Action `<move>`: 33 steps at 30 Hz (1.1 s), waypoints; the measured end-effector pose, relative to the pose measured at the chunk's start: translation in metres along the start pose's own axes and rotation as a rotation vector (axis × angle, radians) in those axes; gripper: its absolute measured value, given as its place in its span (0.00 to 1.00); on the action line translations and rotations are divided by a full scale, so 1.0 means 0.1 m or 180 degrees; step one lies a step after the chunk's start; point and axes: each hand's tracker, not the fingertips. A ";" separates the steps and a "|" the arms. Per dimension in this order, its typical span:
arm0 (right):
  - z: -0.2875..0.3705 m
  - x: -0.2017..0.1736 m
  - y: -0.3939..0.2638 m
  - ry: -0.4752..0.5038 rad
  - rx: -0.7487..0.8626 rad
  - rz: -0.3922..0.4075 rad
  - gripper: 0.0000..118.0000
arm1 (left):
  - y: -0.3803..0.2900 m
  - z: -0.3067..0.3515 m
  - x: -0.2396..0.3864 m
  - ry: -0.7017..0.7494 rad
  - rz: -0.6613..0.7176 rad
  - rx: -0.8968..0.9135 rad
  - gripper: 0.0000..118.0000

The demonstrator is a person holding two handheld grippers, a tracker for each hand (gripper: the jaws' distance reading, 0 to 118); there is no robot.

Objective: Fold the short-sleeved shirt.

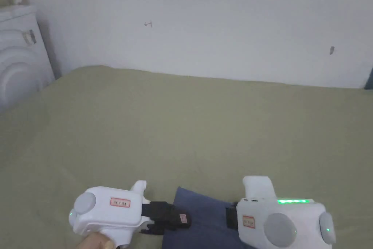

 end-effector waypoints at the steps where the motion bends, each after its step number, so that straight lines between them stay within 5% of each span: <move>1: -0.07 -0.19 0.05 0.0061 0.0005 0.0073 0.06 | 0.03 0.18 -0.07 0.0023 -0.0011 0.0019 0.19; 8: -0.56 -1.59 0.39 0.0556 0.0045 0.0692 0.06 | 0.41 1.78 -0.82 0.0590 0.0039 0.0413 0.19; 19: -1.33 -3.35 0.56 0.0999 -0.0060 0.1159 0.06 | 0.81 3.67 -1.89 0.1530 0.0315 0.0419 0.19; 25: -1.57 -3.62 0.46 0.1125 -0.0230 0.1137 0.06 | 0.86 3.74 -1.94 0.1638 0.0207 0.0450 0.22; 26: -1.56 -3.58 0.45 0.1166 -0.0225 0.1142 0.06 | 0.88 3.74 -1.89 0.1751 0.0169 0.0445 0.36; 27: -1.53 -3.53 0.45 0.1192 -0.0227 0.1176 0.06 | 0.78 3.66 -1.60 0.2013 0.0122 0.0487 0.69; 28: -1.50 -3.48 0.45 0.1175 -0.0229 0.1197 0.06 | 0.77 3.69 -1.51 0.2159 0.0144 0.0587 0.86; 29: -1.45 -3.39 0.45 0.1169 -0.0222 0.1198 0.06 | 0.76 3.76 -1.39 0.2201 0.0234 0.0667 0.89; 33: -1.19 -3.00 0.46 0.1074 -0.0167 0.1212 0.06 | 0.73 3.95 -0.92 0.2139 -0.0110 0.1024 0.61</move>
